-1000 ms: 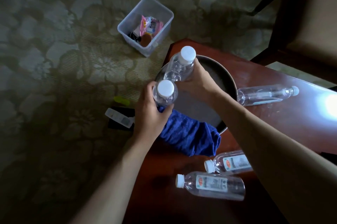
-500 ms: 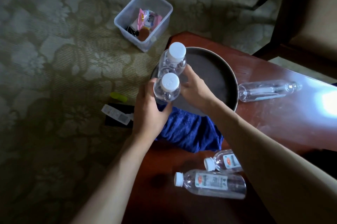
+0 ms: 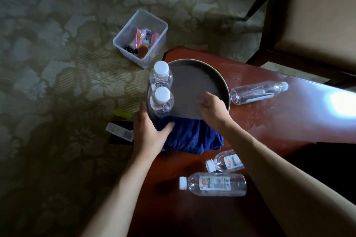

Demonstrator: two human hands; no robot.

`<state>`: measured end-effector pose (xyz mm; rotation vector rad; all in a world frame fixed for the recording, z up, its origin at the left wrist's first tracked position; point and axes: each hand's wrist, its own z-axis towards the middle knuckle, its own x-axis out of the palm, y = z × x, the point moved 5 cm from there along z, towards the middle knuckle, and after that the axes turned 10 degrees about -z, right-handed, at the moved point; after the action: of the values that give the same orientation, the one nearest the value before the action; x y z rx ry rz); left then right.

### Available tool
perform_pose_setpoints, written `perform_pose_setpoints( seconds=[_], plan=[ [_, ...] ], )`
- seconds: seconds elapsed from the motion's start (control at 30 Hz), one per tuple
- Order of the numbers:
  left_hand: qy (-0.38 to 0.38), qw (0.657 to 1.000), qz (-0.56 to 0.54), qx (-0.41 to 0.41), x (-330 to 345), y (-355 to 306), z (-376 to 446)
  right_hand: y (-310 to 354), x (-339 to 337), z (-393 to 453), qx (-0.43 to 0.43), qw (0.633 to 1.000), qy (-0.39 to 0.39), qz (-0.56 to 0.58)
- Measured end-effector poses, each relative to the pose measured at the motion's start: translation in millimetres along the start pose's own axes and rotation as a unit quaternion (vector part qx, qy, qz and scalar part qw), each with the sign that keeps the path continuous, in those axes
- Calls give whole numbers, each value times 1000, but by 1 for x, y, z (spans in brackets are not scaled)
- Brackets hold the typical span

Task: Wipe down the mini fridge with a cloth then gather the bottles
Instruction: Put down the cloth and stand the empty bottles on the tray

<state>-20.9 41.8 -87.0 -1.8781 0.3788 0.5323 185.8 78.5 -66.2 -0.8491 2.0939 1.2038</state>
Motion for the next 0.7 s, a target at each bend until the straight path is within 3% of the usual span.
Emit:
perform_pose_setpoints(
  seconds=[0.1, 0.2, 0.3, 0.37, 0.47, 0.57, 0.7],
  plan=[
    [-70, 995, -56, -46, -9, -6, -25, -28, -17, -22, 33, 998, -34, -42],
    [-153, 962, -160, -161, -12, 1, -54, -63, -39, -56, 101, 985, -94, -107],
    [-182, 939, -153, -248, -5, 16, -83, -95, -53, -90, 106, 970, -111, -189],
    [-124, 957, -117, -235, 7, 11, -105, -114, -48, -107, 74, 968, -23, -237],
    [14, 987, 36, -154, 37, -3, -144, -132, -35, -121, 3, 929, 91, -359],
    [69, 981, 164, -81, 62, -20, -175, -139, -27, -126, -51, 896, 73, -435],
    [133, 959, 203, -146, 93, -15, -196, -140, -22, -125, -76, 878, 49, -469]
  ],
)
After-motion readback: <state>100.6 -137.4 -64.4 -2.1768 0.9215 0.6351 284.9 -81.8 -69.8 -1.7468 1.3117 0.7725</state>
